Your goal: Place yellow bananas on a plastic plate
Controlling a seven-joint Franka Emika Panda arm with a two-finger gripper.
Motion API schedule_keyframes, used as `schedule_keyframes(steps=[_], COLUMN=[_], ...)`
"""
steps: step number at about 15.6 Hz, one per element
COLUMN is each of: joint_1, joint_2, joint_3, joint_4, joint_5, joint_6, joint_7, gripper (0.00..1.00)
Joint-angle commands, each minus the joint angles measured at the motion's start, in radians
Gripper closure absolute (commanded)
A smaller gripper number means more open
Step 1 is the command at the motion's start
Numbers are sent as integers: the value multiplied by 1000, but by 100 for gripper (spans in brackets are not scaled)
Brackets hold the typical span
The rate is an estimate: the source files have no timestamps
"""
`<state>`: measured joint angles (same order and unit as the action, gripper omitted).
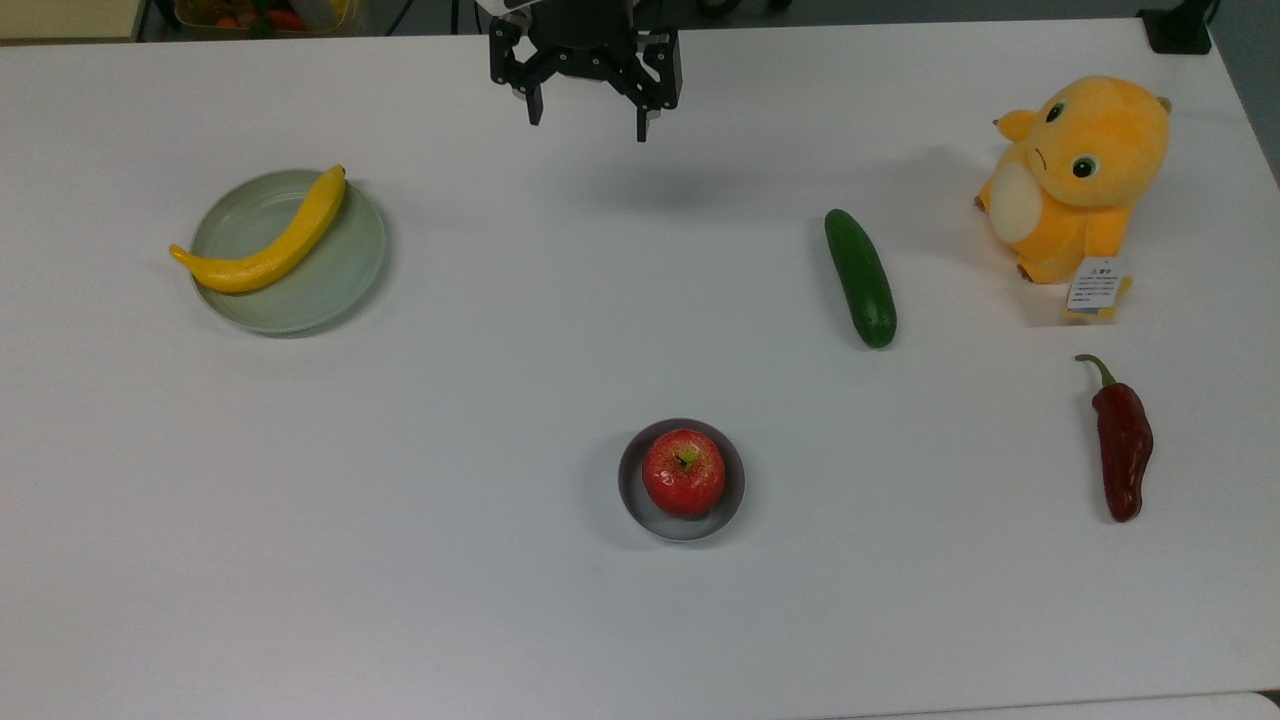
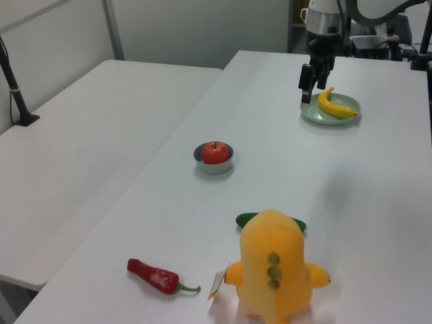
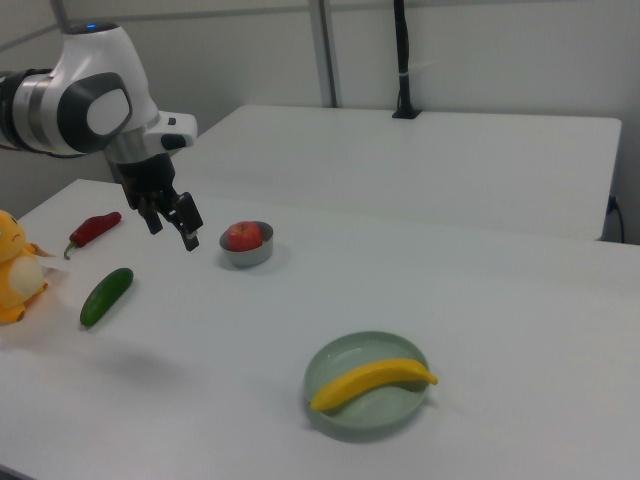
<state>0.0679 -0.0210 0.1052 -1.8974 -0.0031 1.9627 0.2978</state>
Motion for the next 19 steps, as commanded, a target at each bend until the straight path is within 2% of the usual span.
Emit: schedule_keyframes(steps=[1, 19], joint_1=[35, 23], joint_2=[-5, -7], joint_3=[-12, -39], joint_4=[0, 0], joint_5=[18, 18], joint_6=[-27, -34], joint_7=[7, 0], gripper=[0, 0])
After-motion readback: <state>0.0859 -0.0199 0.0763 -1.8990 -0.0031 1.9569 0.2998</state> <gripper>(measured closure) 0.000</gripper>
